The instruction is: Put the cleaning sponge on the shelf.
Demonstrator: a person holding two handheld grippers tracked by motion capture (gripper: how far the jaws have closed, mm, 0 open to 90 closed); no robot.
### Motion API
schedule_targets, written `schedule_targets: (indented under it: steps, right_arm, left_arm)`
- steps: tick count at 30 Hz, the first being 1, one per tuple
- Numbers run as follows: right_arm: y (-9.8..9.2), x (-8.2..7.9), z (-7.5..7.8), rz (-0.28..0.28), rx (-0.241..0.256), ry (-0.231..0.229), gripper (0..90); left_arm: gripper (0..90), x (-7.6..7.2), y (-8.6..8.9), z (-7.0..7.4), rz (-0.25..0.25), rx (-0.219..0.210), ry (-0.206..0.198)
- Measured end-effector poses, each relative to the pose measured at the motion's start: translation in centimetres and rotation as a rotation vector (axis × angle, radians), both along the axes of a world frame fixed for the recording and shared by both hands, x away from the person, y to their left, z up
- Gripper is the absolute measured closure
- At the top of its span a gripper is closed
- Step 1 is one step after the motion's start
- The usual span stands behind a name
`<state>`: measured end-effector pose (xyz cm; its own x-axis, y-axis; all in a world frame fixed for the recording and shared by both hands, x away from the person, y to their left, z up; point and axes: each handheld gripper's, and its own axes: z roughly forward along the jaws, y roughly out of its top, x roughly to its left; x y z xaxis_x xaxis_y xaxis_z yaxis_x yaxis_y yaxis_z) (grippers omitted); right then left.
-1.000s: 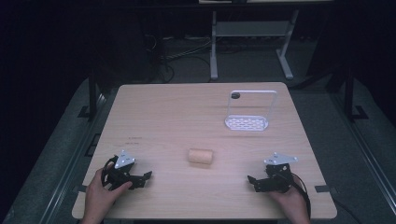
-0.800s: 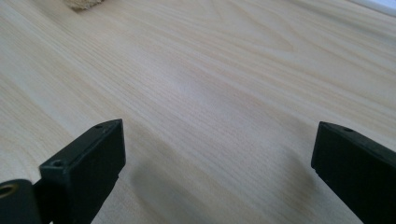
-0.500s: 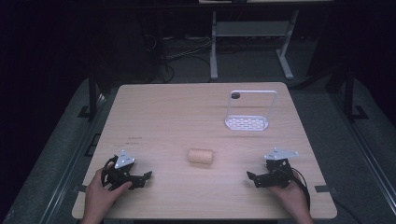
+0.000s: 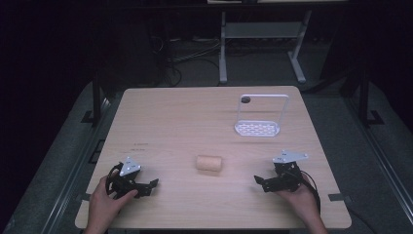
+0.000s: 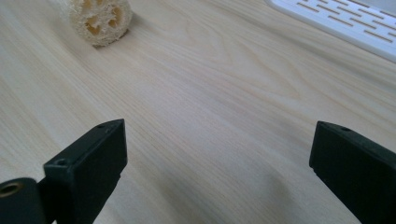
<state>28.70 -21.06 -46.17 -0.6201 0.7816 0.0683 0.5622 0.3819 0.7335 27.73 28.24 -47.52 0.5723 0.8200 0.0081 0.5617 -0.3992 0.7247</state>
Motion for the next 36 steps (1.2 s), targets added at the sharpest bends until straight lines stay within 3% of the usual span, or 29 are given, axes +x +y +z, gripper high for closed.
schedule_targets:
  steps: [13, 36]
  right_arm:
    - [0.4, 0.7, 0.3, 0.024, 0.008, 0.010, 3.8]
    - [2.4, 2.4, 1.4, 0.094, -0.001, -0.012, 2.9]
  left_arm:
    - [13.0, 0.0, 0.0, 0.0, 0.000, 0.000, 0.000]
    - [13.0, 0.0, 0.0, 0.0, 0.000, 0.000, 0.000]
